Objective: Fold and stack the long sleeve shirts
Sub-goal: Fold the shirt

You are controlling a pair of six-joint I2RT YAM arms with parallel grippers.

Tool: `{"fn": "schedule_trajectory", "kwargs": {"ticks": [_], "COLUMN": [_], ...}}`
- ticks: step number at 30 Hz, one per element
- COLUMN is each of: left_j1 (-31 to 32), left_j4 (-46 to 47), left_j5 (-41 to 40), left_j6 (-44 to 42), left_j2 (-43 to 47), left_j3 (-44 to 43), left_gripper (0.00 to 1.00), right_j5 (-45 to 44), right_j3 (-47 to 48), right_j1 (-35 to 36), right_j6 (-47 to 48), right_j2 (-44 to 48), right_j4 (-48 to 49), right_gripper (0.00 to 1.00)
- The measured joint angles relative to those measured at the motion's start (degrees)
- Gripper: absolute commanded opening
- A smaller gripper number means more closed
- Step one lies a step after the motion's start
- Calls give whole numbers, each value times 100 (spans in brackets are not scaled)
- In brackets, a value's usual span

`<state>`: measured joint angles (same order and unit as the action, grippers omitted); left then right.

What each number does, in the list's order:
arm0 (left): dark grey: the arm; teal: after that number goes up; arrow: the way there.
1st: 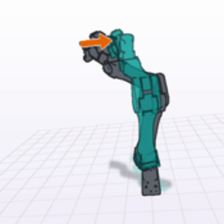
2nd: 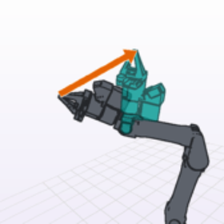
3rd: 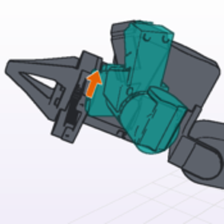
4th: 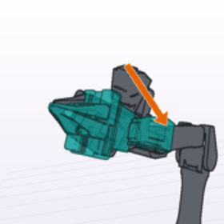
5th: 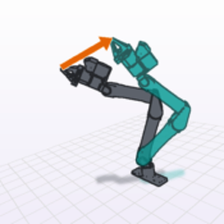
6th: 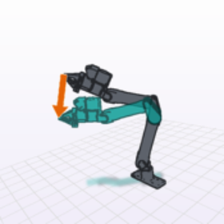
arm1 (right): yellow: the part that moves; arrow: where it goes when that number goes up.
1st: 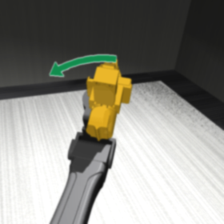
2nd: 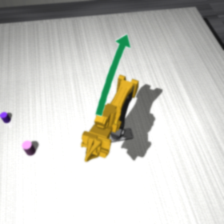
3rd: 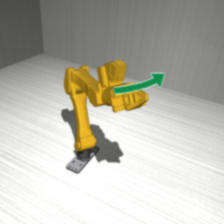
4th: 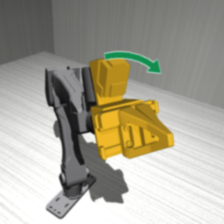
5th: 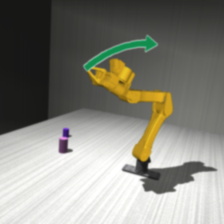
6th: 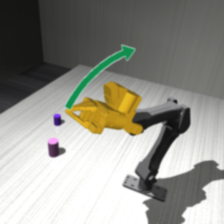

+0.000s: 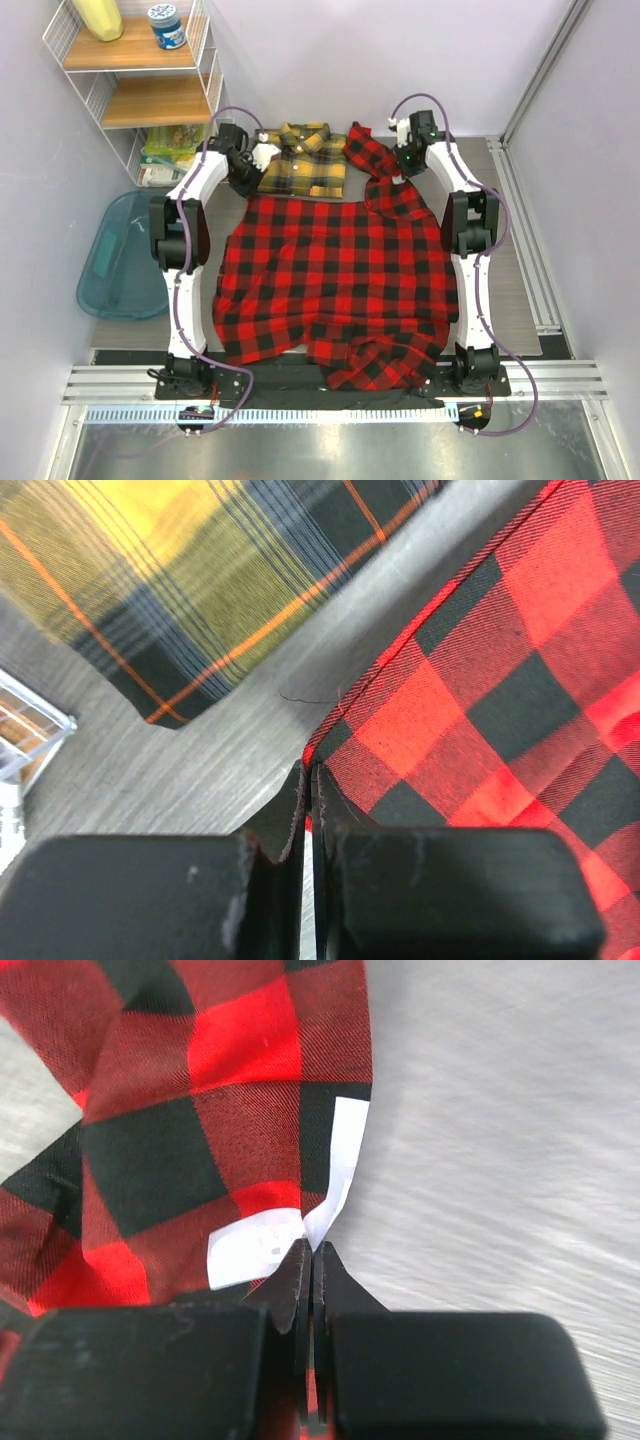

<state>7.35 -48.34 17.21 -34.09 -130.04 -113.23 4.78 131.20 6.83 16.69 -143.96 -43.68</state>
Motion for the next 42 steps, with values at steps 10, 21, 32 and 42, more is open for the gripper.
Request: {"fn": "schedule_trajectory", "kwargs": {"ticks": [10,21,32,42], "left_j1": [0,-24,-116,-116], "left_j4": [389,658,577,256], "left_j5": [90,463,688,756], "left_j6": [-96,-890,-2732,-3926], "left_j2": [125,1600,2953,3364], "left_j3": [164,1845,3346,4577], "left_gripper": [0,2,8,6], "right_j5": [284,848,1108,1259], "right_j3": [-420,-2820,-4892,-6334], "right_j1": [-175,-146,-142,68], "right_j6": [122,118,120,144], "right_j2": [750,3056,4732,5744], "right_j4": [273,382,343,223], "right_gripper": [1,1,1,1]}}
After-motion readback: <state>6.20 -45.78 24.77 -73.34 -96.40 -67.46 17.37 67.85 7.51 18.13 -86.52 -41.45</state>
